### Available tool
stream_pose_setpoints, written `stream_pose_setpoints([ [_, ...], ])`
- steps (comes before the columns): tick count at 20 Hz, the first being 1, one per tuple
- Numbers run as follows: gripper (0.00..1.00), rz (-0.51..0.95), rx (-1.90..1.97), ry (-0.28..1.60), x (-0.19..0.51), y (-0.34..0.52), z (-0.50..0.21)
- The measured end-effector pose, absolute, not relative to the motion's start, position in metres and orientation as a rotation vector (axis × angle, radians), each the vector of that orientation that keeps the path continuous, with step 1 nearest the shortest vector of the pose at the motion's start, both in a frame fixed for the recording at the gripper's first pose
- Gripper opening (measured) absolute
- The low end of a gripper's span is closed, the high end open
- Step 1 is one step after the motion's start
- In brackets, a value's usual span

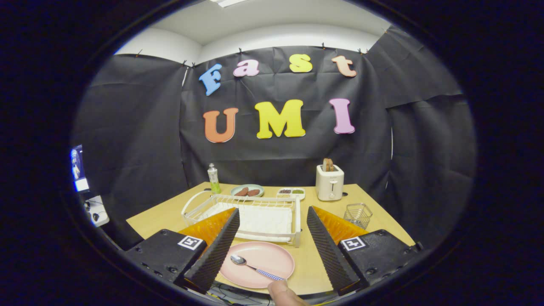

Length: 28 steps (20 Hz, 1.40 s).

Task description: Take the plate from the dish rack, then take the spoon from the basket and place it into the plate.

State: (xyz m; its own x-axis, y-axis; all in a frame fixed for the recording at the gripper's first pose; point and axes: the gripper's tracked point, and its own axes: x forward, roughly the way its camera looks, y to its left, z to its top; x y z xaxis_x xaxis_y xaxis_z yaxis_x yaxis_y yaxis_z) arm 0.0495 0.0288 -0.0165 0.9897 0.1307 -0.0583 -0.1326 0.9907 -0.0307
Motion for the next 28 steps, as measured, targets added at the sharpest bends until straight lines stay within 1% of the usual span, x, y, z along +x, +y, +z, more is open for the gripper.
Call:
stream_pose_setpoints([
  [3,1.0,0.15,-0.003,-0.004,0.016,0.028,0.01],
  [8,1.0,0.119,-0.047,-0.017,-0.023,0.014,0.022],
  [11,1.0,0.143,-0.065,-0.029,-0.037,0.019,0.027],
  [17,1.0,0.085,-0.103,-0.063,-0.045,0.005,0.032],
  [23,1.0,0.091,-0.098,-0.039,-0.044,0.003,0.028],
  [28,1.0,0.054,-0.113,-0.043,-0.038,-0.006,0.028],
])
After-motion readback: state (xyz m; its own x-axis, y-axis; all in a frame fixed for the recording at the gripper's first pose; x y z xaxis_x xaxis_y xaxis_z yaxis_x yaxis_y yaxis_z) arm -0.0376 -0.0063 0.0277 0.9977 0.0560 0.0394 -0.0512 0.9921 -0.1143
